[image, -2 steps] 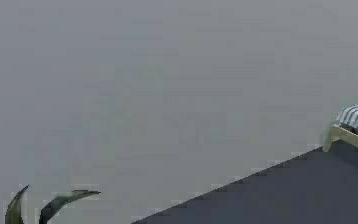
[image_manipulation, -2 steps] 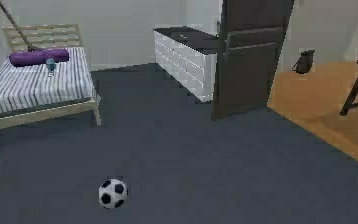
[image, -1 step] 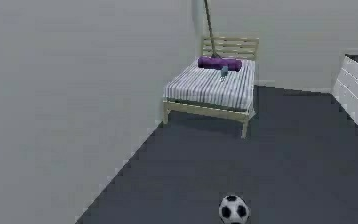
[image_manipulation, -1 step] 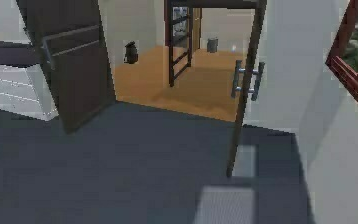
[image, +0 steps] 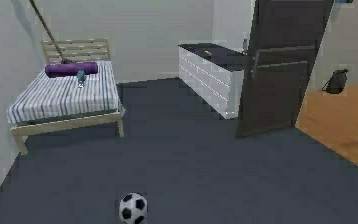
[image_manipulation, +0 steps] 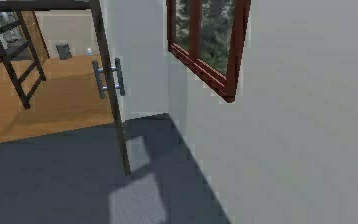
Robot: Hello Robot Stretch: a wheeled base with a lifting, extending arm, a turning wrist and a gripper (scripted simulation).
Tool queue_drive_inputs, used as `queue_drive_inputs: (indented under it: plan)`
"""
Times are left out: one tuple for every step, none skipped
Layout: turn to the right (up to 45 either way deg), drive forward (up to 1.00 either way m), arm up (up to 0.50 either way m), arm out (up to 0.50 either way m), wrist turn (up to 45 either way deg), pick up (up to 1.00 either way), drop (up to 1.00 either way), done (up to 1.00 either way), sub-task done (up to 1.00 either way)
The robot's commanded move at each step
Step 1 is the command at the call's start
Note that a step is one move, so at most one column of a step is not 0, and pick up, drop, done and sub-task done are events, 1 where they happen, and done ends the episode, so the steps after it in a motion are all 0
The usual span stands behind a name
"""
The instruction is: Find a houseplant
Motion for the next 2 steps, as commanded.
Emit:
queue_drive_inputs:
  plan:
    - [0.0, 0.2, 0.0, 0.0, 0.0, 0.0, 0.0, 0.0, 0.0]
    - [-45.0, 0.0, 0.0, 0.0, 0.0, 0.0, 0.0, 0.0, 0.0]
